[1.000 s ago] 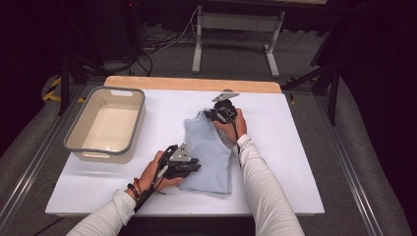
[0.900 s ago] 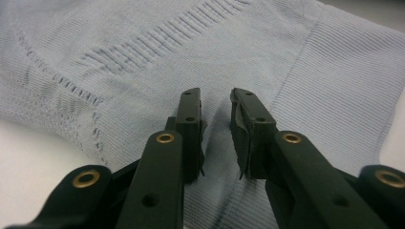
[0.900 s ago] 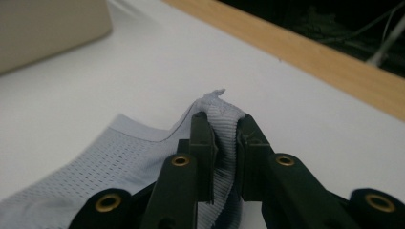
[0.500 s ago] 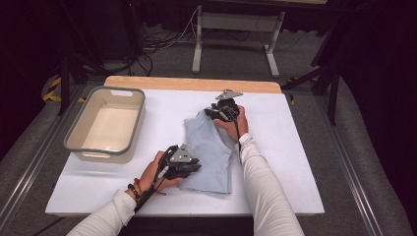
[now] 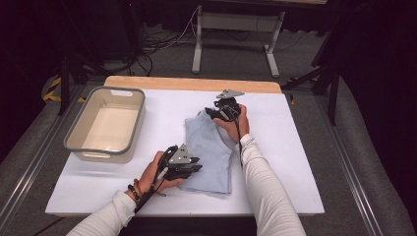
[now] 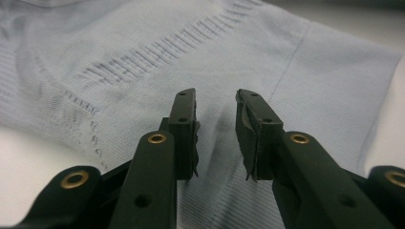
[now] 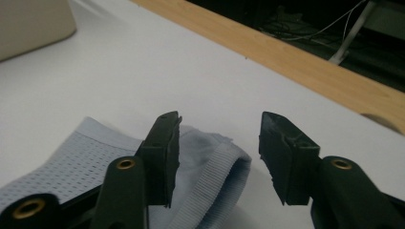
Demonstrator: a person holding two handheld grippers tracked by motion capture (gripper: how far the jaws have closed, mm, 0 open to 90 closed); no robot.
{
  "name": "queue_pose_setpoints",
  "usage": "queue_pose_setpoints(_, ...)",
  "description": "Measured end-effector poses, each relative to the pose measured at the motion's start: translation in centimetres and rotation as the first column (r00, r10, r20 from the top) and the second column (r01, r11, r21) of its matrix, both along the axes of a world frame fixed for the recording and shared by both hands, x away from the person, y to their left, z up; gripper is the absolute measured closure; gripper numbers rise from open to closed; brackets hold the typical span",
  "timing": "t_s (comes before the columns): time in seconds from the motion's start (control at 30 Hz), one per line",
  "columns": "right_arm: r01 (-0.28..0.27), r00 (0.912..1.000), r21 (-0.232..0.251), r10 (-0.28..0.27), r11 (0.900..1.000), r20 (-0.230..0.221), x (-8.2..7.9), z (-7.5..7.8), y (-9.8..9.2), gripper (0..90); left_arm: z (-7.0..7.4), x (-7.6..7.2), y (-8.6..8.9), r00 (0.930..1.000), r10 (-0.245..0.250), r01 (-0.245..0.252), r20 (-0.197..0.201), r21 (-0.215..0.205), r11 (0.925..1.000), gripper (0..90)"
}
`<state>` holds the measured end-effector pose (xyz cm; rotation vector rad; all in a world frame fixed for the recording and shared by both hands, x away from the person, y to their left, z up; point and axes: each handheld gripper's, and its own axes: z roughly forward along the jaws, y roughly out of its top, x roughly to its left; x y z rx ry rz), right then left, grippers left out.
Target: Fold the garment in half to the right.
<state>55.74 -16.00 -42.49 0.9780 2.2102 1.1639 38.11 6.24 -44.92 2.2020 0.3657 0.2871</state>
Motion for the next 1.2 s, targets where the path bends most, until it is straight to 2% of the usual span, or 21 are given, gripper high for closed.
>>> queue_pose_setpoints(0.1, -0.022, 0.9997, 0.039, 0.021, 0.999, 0.008, -1.0, 1.3, -0.3, 67.9, 0.8, -0.2, 0.6, 0.9998, -0.002, 0.003, 0.018, -0.014, 0.9999, 70.3)
queue_pose_setpoints(0.13, -0.042, 0.9989, 0.040, 0.041, 0.998, 0.021, -1.5, 1.8, -0.3, 73.9, 0.9, -0.2, 0.8, 0.9999, -0.001, 0.001, 0.017, -0.020, 0.9998, 71.1)
queue_pose_setpoints(0.27, -0.080, 0.9956, 0.009, 0.080, 0.997, 0.048, -3.2, 2.9, -0.5, 85.0, 1.7, -0.2, 1.9, 0.9993, -0.005, 0.005, 0.037, -0.018, 0.9998, 78.3)
queue_pose_setpoints(0.43, -0.100, 0.9925, -0.001, 0.100, 0.995, 0.071, -5.6, 4.0, -1.2, 90.0, 2.2, 0.0, 2.6, 0.9988, 0.001, 0.001, 0.049, -0.038, 0.9993, 86.9)
queue_pose_setpoints(0.53, -0.110, 0.9882, -0.053, 0.115, 0.993, 0.102, -7.8, 4.5, -1.3, 90.0, 2.2, 0.2, 2.4, 0.9988, 0.004, -0.002, 0.050, -0.044, 0.9990, 89.4)
queue_pose_setpoints(0.63, -0.127, 0.9818, -0.078, 0.136, 0.989, 0.132, -9.9, 4.8, -1.5, 90.0, 2.4, 0.8, 2.2, 0.9981, 0.007, -0.004, 0.060, -0.046, 0.9990, 89.4)
queue_pose_setpoints(0.67, -0.139, 0.9794, -0.079, 0.149, 0.987, 0.137, -11.0, 4.7, -1.6, 90.0, 2.5, 1.0, 2.1, 0.9978, 0.012, -0.009, 0.065, -0.046, 0.9989, 89.4)
queue_pose_setpoints(0.83, -0.167, 0.9762, -0.095, 0.178, 0.981, 0.124, -13.7, 3.5, -2.0, 90.0, 2.7, 2.2, 1.3, 0.9966, 0.026, -0.022, 0.078, -0.046, 0.9987, 87.6)
queue_pose_setpoints(0.87, -0.170, 0.9762, -0.103, 0.181, 0.980, 0.119, -14.1, 3.2, -2.0, 90.0, 2.5, 2.4, 1.1, 0.9956, 0.034, -0.031, 0.087, -0.032, 0.9990, 86.9)
queue_pose_setpoints(0.93, -0.162, 0.9746, -0.155, 0.183, 0.974, 0.129, -14.9, 2.5, -1.9, 90.0, 2.1, 2.5, 0.6, 0.9936, 0.037, -0.039, 0.106, 0.011, 0.9992, 86.4)
queue_pose_setpoints(0.97, -0.162, 0.9746, -0.168, 0.184, 0.972, 0.128, -15.1, 2.2, -1.9, 90.0, 1.8, 2.6, 0.3, 0.9940, 0.025, -0.029, 0.107, 0.040, 0.9988, 86.1)
queue_pose_setpoints(1.0, -0.169, 0.9749, -0.181, 0.191, 0.969, 0.114, -15.3, 1.6, -2.0, 90.0, 1.5, 2.6, 0.0, 0.9944, 0.029, -0.034, 0.102, 0.049, 0.9982, 85.6)
queue_pose_setpoints(1.07, -0.170, 0.9769, -0.191, 0.190, 0.967, 0.097, -15.5, 0.7, -2.1, 90.0, 1.1, 2.6, -0.3, 0.9950, 0.021, -0.028, 0.098, 0.076, 0.9967, 85.5)
queue_pose_setpoints(1.2, -0.158, 0.9826, -0.184, 0.173, 0.970, 0.069, -15.5, -0.9, -2.7, 90.0, 0.5, 2.8, -0.6, 0.9966, 0.020, -0.028, 0.080, 0.106, 0.9940, 87.0)
